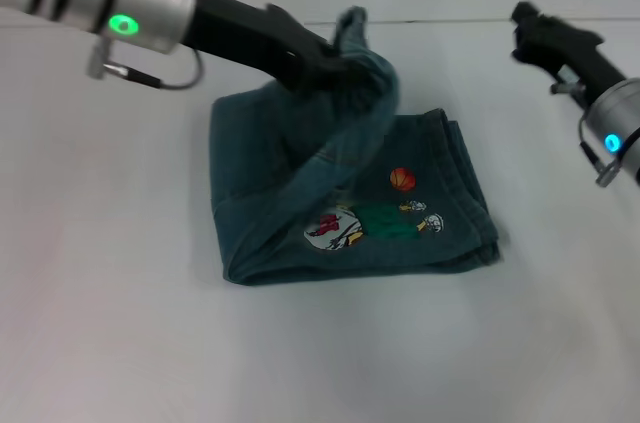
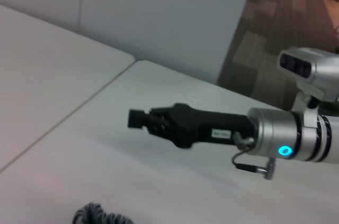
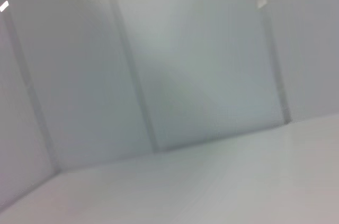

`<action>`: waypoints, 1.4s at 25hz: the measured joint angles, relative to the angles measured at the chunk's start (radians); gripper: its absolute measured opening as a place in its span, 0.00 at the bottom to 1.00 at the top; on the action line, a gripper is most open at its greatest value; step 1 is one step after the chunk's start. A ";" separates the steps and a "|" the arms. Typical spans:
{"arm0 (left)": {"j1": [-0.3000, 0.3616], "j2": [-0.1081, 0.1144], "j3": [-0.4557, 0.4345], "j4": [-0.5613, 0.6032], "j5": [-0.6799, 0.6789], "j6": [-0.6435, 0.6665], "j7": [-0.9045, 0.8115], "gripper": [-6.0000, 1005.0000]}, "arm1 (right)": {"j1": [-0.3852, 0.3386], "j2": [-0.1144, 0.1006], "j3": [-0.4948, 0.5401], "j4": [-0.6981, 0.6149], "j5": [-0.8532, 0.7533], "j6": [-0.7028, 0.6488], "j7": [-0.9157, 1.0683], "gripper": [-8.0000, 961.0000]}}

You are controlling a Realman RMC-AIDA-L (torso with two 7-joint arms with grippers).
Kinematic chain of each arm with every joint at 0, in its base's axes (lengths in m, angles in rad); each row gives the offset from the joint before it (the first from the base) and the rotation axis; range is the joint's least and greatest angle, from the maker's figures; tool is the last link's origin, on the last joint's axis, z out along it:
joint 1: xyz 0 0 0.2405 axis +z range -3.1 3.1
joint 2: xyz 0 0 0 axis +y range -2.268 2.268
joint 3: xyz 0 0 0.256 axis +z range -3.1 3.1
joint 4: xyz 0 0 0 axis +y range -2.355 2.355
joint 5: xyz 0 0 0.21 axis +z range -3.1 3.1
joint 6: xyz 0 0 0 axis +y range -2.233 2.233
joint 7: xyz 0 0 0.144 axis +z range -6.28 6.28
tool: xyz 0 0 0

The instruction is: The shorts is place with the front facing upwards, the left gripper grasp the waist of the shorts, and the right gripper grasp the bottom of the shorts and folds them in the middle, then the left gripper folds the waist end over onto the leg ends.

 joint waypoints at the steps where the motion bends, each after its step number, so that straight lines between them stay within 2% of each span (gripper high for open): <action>1: -0.004 -0.009 0.009 -0.011 -0.003 -0.013 0.007 0.04 | 0.000 -0.001 0.026 -0.002 0.000 -0.008 0.000 0.02; 3: -0.009 -0.026 0.033 -0.034 -0.008 -0.041 0.021 0.05 | 0.000 -0.002 0.067 -0.004 0.001 -0.020 0.001 0.02; 6: -0.013 -0.047 0.121 -0.107 -0.023 -0.131 0.033 0.05 | -0.005 -0.004 0.098 -0.005 0.001 -0.039 0.007 0.02; 10: -0.024 -0.049 0.255 -0.228 -0.082 -0.259 0.036 0.05 | -0.011 -0.007 0.102 -0.006 0.001 -0.054 0.032 0.02; 12: -0.025 -0.050 0.280 -0.244 -0.094 -0.280 0.035 0.05 | -0.012 -0.007 0.101 -0.006 0.001 -0.054 0.035 0.02; 13: -0.020 -0.055 0.326 -0.255 -0.122 -0.324 0.034 0.05 | -0.012 -0.007 0.100 -0.006 0.001 -0.054 0.036 0.02; 19: -0.006 -0.052 0.376 -0.269 -0.176 -0.383 0.035 0.25 | -0.013 -0.005 0.095 -0.002 -0.005 -0.056 0.039 0.03; 23: 0.037 -0.050 0.362 -0.229 -0.184 -0.381 0.034 0.32 | -0.014 -0.009 0.052 0.001 -0.008 -0.061 0.069 0.03; 25: 0.089 -0.049 0.338 -0.183 -0.217 -0.364 0.041 0.36 | -0.014 -0.016 -0.005 -0.011 -0.009 -0.080 0.118 0.03; 30: 0.254 -0.042 0.203 -0.080 -0.365 -0.269 0.117 0.45 | -0.015 -0.041 -0.265 -0.146 -0.010 -0.250 0.391 0.03; 33: 0.324 -0.027 0.068 -0.081 -0.417 -0.201 0.161 0.67 | -0.028 -0.049 -0.424 -0.281 -0.008 -0.430 0.582 0.03; 35: 0.365 -0.011 -0.006 -0.098 -0.445 -0.158 0.189 0.76 | -0.038 -0.051 -0.489 -0.354 -0.007 -0.524 0.655 0.03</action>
